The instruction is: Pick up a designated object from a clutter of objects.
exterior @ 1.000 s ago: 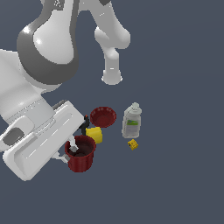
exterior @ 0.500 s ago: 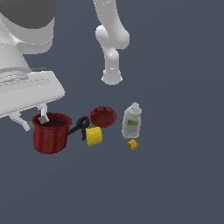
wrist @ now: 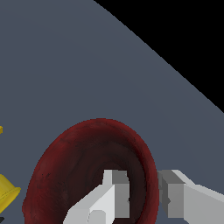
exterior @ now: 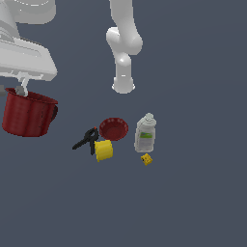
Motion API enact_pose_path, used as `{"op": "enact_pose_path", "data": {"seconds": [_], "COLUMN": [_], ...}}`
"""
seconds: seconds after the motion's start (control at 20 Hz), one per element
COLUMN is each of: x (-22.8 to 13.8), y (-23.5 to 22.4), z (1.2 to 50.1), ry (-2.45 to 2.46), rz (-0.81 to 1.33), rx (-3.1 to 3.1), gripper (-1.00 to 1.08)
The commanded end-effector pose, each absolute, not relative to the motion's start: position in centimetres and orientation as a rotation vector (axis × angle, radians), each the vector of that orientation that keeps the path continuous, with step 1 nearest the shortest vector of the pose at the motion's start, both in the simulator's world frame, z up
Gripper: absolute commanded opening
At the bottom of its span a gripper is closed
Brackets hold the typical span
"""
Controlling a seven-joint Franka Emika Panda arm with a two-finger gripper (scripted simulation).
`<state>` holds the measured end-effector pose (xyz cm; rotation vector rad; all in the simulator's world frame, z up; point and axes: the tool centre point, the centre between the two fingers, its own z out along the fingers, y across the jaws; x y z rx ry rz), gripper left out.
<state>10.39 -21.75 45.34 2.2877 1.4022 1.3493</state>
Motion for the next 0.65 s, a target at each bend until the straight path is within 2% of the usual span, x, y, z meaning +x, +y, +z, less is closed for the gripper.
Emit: {"op": "enact_pose_path", "data": {"seconds": [0.0,0.6], "x": [9.4,7.5], "y": [-22.3,-23.2], "z": [46.7,48.7], "ry": [1.375,1.331], "rz": [1.368,1.396], "rx": [2.255,2.208], "gripper": [-1.00,-1.00]}}
